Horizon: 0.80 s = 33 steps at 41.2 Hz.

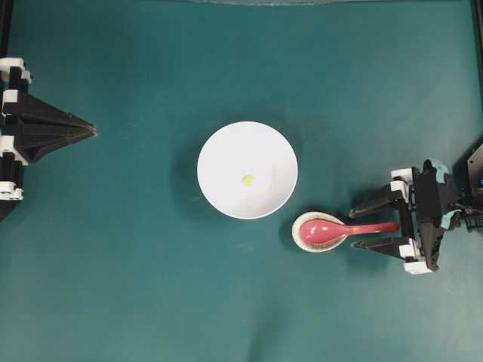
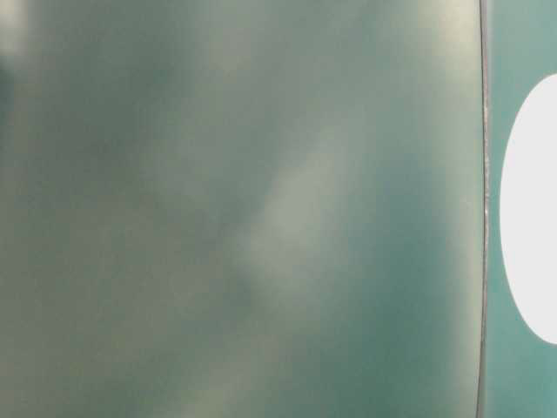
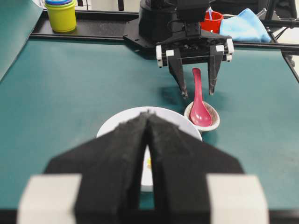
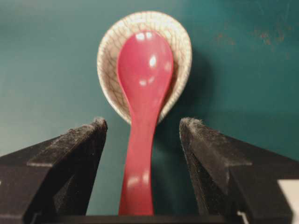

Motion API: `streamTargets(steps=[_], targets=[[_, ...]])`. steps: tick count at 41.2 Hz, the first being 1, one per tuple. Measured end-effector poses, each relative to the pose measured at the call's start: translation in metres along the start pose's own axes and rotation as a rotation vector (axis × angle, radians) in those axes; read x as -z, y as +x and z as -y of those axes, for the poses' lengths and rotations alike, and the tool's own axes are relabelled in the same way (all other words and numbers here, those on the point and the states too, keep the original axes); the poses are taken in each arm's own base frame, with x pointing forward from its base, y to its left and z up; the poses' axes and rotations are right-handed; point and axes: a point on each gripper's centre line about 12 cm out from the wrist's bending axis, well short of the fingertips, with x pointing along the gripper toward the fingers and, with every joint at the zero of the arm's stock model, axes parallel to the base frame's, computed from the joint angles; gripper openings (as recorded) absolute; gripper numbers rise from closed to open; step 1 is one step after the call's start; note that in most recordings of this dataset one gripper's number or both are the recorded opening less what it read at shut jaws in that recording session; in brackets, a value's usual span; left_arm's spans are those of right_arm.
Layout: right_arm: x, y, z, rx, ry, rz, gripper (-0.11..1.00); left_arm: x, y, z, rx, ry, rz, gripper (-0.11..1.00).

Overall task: Scoop the yellow hexagonal prism block from the bowl with a spoon using the right arm.
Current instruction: 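Close the right gripper on the spoon handle and lift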

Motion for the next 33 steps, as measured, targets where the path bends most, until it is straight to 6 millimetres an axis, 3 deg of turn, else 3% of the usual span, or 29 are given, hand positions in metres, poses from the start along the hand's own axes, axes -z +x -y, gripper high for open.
streamTargets(steps=[33], targets=[[0.0025, -0.0003, 0.0003, -0.003, -0.049, -0.010, 0.49, 0.0000, 0.0000, 0.0003, 0.002, 0.002, 0.000, 0.03]])
